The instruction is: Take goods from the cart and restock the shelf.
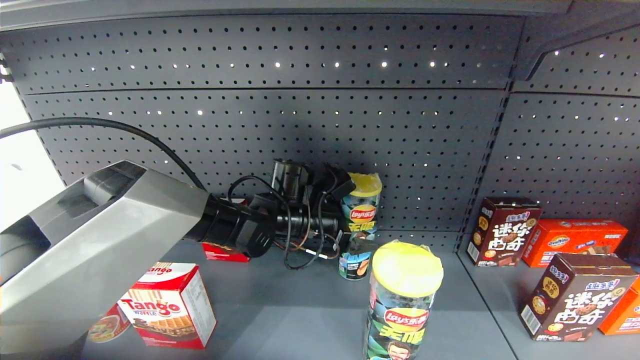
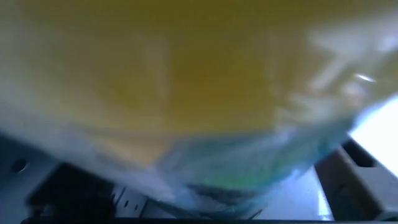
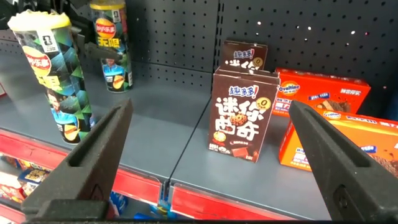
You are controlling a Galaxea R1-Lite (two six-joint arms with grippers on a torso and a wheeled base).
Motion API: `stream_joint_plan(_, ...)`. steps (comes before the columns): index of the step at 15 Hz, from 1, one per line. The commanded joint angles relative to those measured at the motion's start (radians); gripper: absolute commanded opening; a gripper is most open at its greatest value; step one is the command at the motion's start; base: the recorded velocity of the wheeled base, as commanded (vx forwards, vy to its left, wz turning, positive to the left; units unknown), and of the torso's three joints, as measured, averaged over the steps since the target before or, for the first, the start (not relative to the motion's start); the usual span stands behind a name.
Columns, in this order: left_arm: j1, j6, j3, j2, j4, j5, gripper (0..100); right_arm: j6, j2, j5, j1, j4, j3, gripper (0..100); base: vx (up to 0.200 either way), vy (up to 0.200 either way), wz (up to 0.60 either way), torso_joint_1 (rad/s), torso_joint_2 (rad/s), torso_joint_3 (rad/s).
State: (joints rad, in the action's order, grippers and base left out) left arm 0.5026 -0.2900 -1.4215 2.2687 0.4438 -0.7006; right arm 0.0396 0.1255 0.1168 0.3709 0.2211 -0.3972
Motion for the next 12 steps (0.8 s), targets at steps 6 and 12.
stream_joint_plan(6, -0.019, -0.003, 0.085, -0.107, 0.003, -0.002, 100, 0.000, -0.003, 0.000, 0.002, 0.001, 0.015, 100, 0.000, 0.000, 0.00, 0.000, 0.00, 0.000)
stream_joint_plan(12, -0.025, 0.000, 0.145, -0.209, 0.004, 0.000, 100, 0.000, -0.004, 0.000, 0.000, 0.000, 0.024, 100, 0.000, 0.000, 0.00, 0.000, 0.00, 0.000)
